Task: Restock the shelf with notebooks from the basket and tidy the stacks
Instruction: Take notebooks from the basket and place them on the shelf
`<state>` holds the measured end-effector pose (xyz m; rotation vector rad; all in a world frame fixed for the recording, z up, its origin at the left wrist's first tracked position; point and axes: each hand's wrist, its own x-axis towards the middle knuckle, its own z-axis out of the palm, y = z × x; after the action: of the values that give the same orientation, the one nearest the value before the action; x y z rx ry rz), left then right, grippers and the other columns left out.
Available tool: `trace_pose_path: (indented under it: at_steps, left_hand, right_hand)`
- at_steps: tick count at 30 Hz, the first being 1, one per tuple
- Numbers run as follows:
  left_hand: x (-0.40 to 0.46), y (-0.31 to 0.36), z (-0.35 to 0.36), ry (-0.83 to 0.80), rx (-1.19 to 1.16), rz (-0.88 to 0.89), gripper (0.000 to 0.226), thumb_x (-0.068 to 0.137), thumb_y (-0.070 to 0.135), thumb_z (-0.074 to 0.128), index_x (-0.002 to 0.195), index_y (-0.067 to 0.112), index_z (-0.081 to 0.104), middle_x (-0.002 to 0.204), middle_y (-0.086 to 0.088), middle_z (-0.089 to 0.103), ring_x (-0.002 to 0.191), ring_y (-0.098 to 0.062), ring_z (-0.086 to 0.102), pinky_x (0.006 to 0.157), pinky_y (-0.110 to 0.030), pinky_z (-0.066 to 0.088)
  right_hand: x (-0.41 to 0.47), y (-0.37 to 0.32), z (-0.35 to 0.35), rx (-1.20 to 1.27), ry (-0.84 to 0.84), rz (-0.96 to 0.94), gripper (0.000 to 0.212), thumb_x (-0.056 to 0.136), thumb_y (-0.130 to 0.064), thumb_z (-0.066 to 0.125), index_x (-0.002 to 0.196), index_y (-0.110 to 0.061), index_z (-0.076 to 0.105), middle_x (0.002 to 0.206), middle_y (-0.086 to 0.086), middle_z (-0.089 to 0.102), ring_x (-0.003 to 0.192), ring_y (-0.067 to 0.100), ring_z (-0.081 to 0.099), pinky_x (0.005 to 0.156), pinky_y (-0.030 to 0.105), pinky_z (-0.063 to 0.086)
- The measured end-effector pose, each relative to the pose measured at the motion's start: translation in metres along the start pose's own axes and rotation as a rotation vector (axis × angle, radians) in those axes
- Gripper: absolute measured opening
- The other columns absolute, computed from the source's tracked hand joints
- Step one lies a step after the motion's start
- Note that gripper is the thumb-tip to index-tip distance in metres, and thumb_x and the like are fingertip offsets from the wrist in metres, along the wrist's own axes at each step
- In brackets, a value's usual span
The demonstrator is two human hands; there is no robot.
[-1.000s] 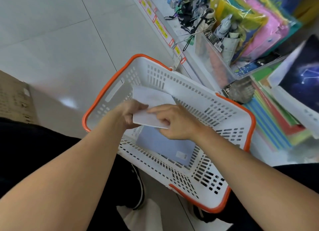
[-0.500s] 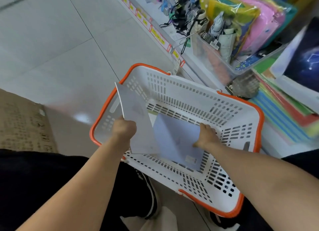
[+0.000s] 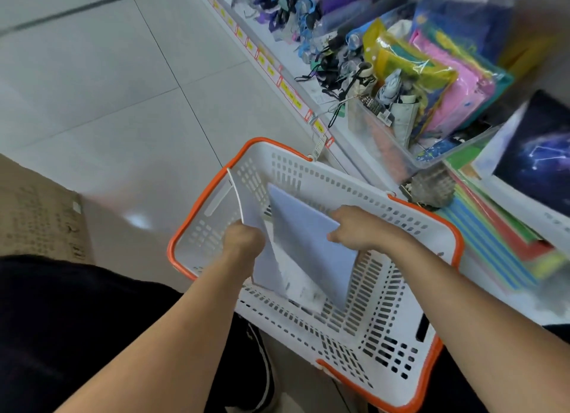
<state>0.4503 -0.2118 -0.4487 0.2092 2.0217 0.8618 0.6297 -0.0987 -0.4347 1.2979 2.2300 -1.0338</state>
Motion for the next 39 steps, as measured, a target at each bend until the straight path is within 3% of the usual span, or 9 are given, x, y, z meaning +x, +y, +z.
trace_pose_path:
  at_steps: [4, 8, 12, 15, 18, 24, 28, 31, 39]
  left_hand:
    - [-0.016, 0.028, 0.000, -0.107, -0.266, -0.076, 0.028, 0.093, -0.005, 0.043, 0.118, -0.006, 0.055, 0.102, -0.022, 0.062, 0.085, -0.037, 0.061, 0.083, -0.048, 0.051]
    - [-0.039, 0.076, -0.005, -0.110, -0.320, -0.003, 0.026, 0.097, 0.008, 0.046, 0.122, 0.002, 0.052, 0.117, -0.018, 0.060, 0.107, -0.039, 0.059, 0.086, -0.045, 0.050]
    - [-0.068, 0.111, -0.009, -0.154, -0.402, 0.155, 0.020, 0.100, 0.011, 0.041, 0.098, 0.004, 0.059, 0.080, -0.009, 0.062, 0.067, -0.022, 0.059, 0.052, -0.030, 0.050]
    - [-0.084, 0.122, -0.010, -0.374, -0.575, 0.190, 0.060, 0.095, 0.062, 0.036, 0.112, 0.012, 0.063, 0.095, -0.008, 0.073, 0.087, -0.026, 0.070, 0.076, -0.039, 0.056]
    - [-0.076, 0.119, -0.013, -0.322, -0.577, 0.258, 0.052, 0.094, 0.052, 0.051, 0.120, 0.009, 0.063, 0.107, -0.012, 0.073, 0.098, -0.030, 0.070, 0.089, -0.044, 0.055]
    - [-0.075, 0.130, -0.049, -0.391, -0.576, 0.386, 0.021, 0.095, 0.019, 0.057, 0.112, 0.011, 0.066, 0.099, -0.011, 0.075, 0.081, -0.026, 0.073, 0.063, -0.036, 0.059]
    - [-0.084, 0.146, -0.067, -0.454, -0.508, 0.405, 0.036, 0.088, 0.025, 0.066, 0.122, 0.013, 0.065, 0.113, -0.014, 0.071, 0.097, -0.032, 0.069, 0.080, -0.047, 0.057]
    - [-0.088, 0.159, -0.065, -0.438, -0.467, 0.443, 0.035, 0.087, 0.027, 0.067, 0.118, 0.011, 0.066, 0.107, -0.014, 0.073, 0.089, -0.031, 0.071, 0.074, -0.044, 0.058]
    - [-0.107, 0.212, -0.067, -0.255, -0.424, 0.513, 0.021, 0.096, 0.033, 0.057, 0.099, 0.014, 0.066, 0.084, -0.005, 0.073, 0.061, -0.019, 0.071, 0.060, -0.032, 0.057]
  right_hand:
    - [-0.042, -0.058, -0.012, -0.085, 0.240, -0.016, 0.024, 0.096, -0.012, 0.048, 0.073, -0.016, 0.041, 0.076, 0.005, 0.053, 0.060, 0.021, 0.050, 0.047, 0.028, 0.034]
    - [-0.063, -0.100, -0.013, -0.146, 0.412, -0.133, 0.009, 0.095, -0.011, 0.051, 0.103, -0.010, 0.051, 0.099, 0.015, 0.065, 0.086, 0.035, 0.064, 0.061, 0.034, 0.039]
    - [-0.074, -0.123, -0.021, -0.259, 0.545, -0.161, 0.038, 0.090, -0.010, 0.055, 0.126, -0.012, 0.047, 0.110, 0.013, 0.067, 0.100, 0.034, 0.066, 0.075, 0.037, 0.050]
    - [-0.086, -0.133, -0.031, -0.421, 0.634, -0.162, 0.048, 0.087, -0.005, 0.053, 0.133, -0.005, 0.039, 0.110, 0.013, 0.068, 0.100, 0.032, 0.067, 0.075, 0.035, 0.049]
    - [-0.099, -0.136, -0.037, -0.486, 0.641, -0.226, 0.062, 0.090, -0.020, 0.053, 0.146, -0.008, 0.028, 0.117, 0.012, 0.063, 0.101, 0.033, 0.066, 0.076, 0.036, 0.048]
    - [-0.084, -0.069, -0.102, 0.209, 0.520, -0.180, 0.093, 0.064, -0.068, 0.077, 0.142, -0.032, 0.041, 0.142, -0.004, 0.047, 0.129, 0.018, 0.046, 0.105, 0.039, 0.041]
    - [-0.078, -0.029, -0.133, 0.942, 0.233, -0.158, 0.062, 0.069, -0.044, 0.083, 0.123, -0.019, 0.064, 0.115, 0.001, 0.073, 0.106, 0.022, 0.069, 0.090, 0.045, 0.056]
    - [-0.088, -0.017, -0.141, 1.021, 0.207, -0.179, 0.028, 0.094, -0.020, 0.063, 0.121, -0.012, 0.065, 0.113, 0.010, 0.073, 0.103, 0.028, 0.070, 0.080, 0.048, 0.060]
    - [-0.155, -0.013, -0.187, 1.088, 0.487, -0.271, 0.020, 0.101, -0.015, 0.053, 0.120, -0.012, 0.059, 0.104, 0.008, 0.071, 0.082, 0.023, 0.071, 0.059, 0.043, 0.061]
